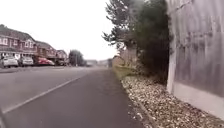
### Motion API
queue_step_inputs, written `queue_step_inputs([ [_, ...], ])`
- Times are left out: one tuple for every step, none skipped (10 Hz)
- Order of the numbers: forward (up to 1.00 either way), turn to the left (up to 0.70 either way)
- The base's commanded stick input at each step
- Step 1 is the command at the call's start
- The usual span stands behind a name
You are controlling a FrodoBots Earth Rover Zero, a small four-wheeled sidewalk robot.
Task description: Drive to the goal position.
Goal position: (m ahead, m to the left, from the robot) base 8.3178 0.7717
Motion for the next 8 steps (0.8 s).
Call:
queue_step_inputs([
  [1.0, 0.14],
  [1.0, 0.0],
  [1.0, 0.0],
  [1.0, 0.0],
  [1.0, 0.0],
  [1.0, 0.0],
  [1.0, 0.0],
  [1.0, 0.0],
])
